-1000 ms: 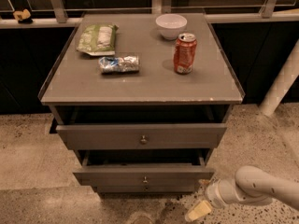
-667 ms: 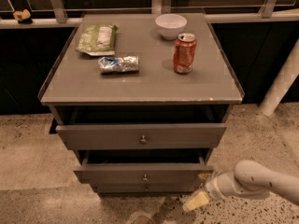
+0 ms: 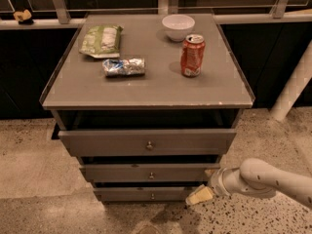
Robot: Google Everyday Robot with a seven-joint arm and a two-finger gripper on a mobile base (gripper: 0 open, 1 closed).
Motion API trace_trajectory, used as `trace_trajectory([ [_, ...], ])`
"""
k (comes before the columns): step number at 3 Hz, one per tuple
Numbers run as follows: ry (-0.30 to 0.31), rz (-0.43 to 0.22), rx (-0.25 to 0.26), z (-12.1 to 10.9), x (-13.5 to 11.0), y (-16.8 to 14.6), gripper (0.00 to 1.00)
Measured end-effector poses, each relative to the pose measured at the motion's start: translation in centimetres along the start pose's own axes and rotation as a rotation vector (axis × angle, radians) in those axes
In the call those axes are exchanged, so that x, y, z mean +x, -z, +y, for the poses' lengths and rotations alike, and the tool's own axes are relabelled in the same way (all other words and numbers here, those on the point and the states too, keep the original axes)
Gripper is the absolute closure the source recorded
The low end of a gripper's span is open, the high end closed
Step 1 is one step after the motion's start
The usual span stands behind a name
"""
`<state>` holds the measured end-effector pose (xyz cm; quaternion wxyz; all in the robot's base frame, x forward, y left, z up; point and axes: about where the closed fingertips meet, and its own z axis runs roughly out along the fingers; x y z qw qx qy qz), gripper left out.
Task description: Close middle drawer
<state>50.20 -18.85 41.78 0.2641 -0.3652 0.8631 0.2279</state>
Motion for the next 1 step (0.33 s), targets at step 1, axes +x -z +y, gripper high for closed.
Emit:
trace_trajectory([
  [1,0.0,0.0,0.0,0.0,0.0,0.0,0.0],
])
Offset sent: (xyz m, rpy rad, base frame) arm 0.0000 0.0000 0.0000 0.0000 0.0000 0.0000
